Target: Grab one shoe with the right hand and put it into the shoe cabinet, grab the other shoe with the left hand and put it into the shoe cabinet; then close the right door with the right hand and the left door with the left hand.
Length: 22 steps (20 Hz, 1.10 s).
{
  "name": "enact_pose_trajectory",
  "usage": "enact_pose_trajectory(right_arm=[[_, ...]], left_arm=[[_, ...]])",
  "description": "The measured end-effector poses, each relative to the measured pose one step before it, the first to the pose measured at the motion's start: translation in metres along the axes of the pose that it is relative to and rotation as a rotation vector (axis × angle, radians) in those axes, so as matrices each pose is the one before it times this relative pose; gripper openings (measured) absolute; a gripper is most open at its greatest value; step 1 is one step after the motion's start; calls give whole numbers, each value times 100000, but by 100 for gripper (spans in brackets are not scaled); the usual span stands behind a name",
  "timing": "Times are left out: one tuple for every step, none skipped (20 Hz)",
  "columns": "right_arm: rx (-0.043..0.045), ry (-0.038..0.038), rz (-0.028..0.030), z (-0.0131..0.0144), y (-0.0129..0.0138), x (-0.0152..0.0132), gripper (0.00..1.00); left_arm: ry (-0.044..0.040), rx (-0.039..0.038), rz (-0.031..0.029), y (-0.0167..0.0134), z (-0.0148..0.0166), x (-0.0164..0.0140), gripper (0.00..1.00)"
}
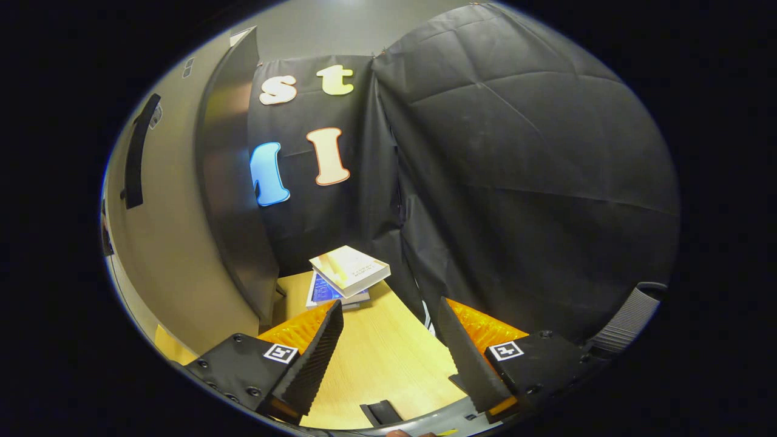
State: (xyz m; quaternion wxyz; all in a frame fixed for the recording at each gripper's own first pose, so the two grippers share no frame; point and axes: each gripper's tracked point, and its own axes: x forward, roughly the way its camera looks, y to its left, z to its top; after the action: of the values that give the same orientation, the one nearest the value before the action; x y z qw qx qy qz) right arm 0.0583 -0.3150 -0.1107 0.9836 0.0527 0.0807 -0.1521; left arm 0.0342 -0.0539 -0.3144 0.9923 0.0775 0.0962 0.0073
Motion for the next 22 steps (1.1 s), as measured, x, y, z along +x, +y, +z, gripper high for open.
enact_pose_trajectory(right_arm=[[-322, -826, 1396, 585, 388, 14, 98], [-483, -702, 1491, 437, 462, 105, 99], [-552, -642, 1661, 630, 485, 42, 99], [-598, -475, 2146, 607, 579, -52, 99], [-598, -499, 2666, 743, 784, -83, 99], [-1213, -1045, 2621, 905, 744, -97, 98], [-1745, -1493, 2075, 981, 535, -132, 98], [-1874, -1419, 1918, 1008, 531, -113, 98], [-1479, -1016, 2116, 1036, 645, -151, 92], [-750, -1243, 2207, 1155, 819, -160, 93], [-10, -1182, 2268, 1198, 809, -114, 93], [89, -1169, 2709, 1179, 895, -106, 93], [-14, -928, 2190, 1011, 772, -87, 100], [124, -1047, 1452, 884, 454, -137, 100], [80, -1384, 1358, 872, 519, -48, 100], [-222, -1107, 1666, 819, 755, -58, 98], [-1025, -459, 1403, 653, 629, -20, 98], [-1433, -200, 841, 476, 386, -44, 95], [-853, -390, 733, 620, 394, 10, 98], [-523, -1402, 1380, 804, 692, 16, 98], [-535, -1359, 1479, 805, 659, 150, 98], [-776, -437, 1229, 377, 533, 219, 98]], left_arm=[[-2699, 1054, -1433, -189, 668, -1994, 100], [-2295, 1760, -696, 130, 761, -1841, 100], [-1968, 1415, 1261, 578, 725, -1864, 100], [-1922, 784, 2064, 628, 670, -1781, 100], [-1496, 37, 1220, 495, 517, -1687, 100], [-1682, -390, 1486, 562, 537, -1857, 100], [-1864, -576, 1675, 680, 453, -1672, 100], [-1787, -367, 1537, 351, 224, -1275, 100], [-1575, -464, 1427, 375, 303, -1408, 100], [-1272, -472, 1093, 324, 320, -1371, 100], [-1027, -959, 1220, 470, 9, -1299, 100], [-1264, -1406, 1036, 697, 304, -2042, 100], [-1356, -1084, 709, 424, 51, -1567, 100], [-873, -27, 876, 370, -273, -1976, 100], [-231, 833, 1829, 478, -468, -1436, 100], [30, 997, 2464, 561, -778, -1434, 100], [924, -83, 1575, 261, -1016, -1332, 100], [1408, -1192, -73, -229, -1434, -922, 100], [1503, -2369, -835, -306, -1175, -978, 97], [2908, -2867, -832, -233, -1440, -943, 97], [2387, -2649, 236, 4, -1174, -666, 100], [1539, -1961, 632, 214, -963, -561, 97]])
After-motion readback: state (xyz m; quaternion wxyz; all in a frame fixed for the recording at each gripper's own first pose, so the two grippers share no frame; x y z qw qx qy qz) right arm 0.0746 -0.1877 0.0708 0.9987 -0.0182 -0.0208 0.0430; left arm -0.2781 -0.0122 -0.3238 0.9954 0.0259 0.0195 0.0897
